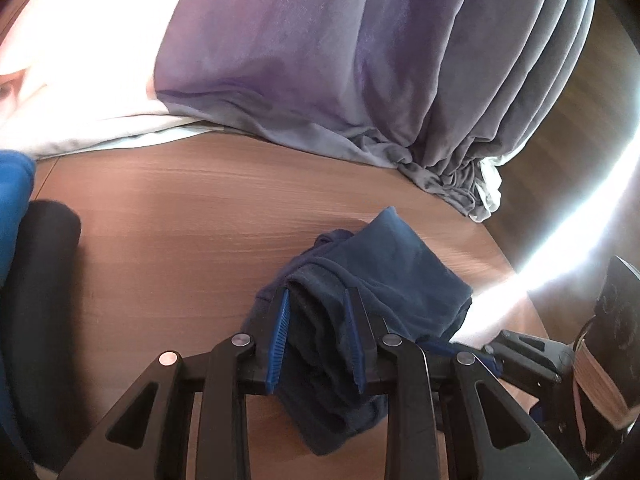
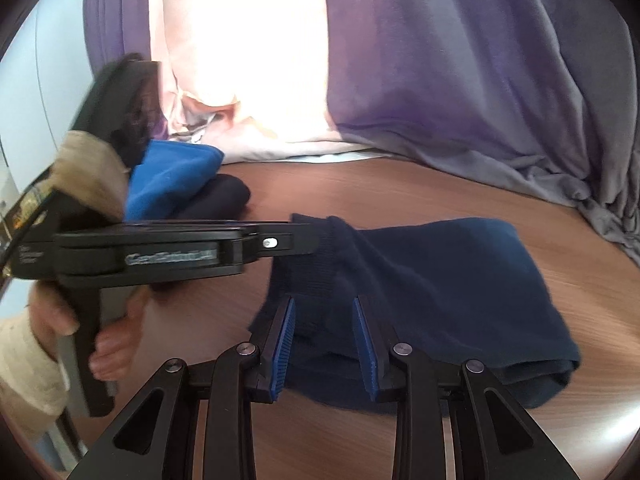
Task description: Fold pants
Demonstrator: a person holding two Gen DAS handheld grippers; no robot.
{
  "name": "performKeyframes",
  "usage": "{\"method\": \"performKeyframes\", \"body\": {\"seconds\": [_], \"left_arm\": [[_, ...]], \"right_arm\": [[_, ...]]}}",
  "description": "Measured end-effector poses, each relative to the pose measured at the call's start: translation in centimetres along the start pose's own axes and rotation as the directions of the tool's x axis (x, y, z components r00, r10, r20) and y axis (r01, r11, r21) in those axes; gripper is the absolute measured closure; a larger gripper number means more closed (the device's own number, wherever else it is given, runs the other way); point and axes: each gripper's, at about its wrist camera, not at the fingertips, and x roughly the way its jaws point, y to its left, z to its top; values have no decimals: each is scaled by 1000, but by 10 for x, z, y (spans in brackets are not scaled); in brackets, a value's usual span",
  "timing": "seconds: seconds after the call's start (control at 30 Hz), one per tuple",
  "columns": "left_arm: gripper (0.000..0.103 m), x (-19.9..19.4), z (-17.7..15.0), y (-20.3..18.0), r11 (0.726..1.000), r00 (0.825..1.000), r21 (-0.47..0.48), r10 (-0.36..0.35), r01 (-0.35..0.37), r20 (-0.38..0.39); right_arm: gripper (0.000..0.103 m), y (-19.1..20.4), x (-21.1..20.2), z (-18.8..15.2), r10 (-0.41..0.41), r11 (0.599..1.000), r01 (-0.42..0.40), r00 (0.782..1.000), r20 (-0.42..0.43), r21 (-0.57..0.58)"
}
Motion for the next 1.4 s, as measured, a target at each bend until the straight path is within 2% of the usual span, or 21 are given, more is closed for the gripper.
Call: {"method": "performKeyframes", "body": {"seconds": [0.07,0.23,0.3,0.37,0.47,0.67,0.93,1.13,1.3,1.4], "left_arm": [[76,2,3,3,1000,1000,9,2,-2,-5],[77,10,6,12,997,997,-22,-71,70,-29],[79,11,5,14,996,996,-22,-83,83,-35],[90,11,5,15,996,995,-20,-91,91,-35],[94,6,5,13,994,994,-14,-110,109,-28],[95,-7,6,8,990,990,-4,-142,142,-4],[96,-9,3,11,993,993,-10,-118,118,-2],[96,-28,7,4,991,990,25,-135,134,29],[96,-37,6,11,995,996,43,-88,87,17],[96,-26,-2,23,999,999,33,-33,34,-26]], "right_arm": [[72,8,3,1,2,1000,-2,1000,1,-26],[72,19,12,3,-14,998,14,1000,-6,-58],[72,21,17,4,-16,998,15,1000,-14,-58],[72,23,21,4,-14,998,12,1000,-27,-68],[72,24,25,2,-27,996,23,999,-45,-83],[77,22,17,2,-24,998,20,997,-68,-68],[94,25,19,-4,-35,998,29,994,-102,-60],[96,26,8,0,-16,998,12,997,-80,-54],[96,45,-13,10,23,994,-27,999,-40,-102],[96,51,-5,9,60,994,-67,996,-69,-91]]}}
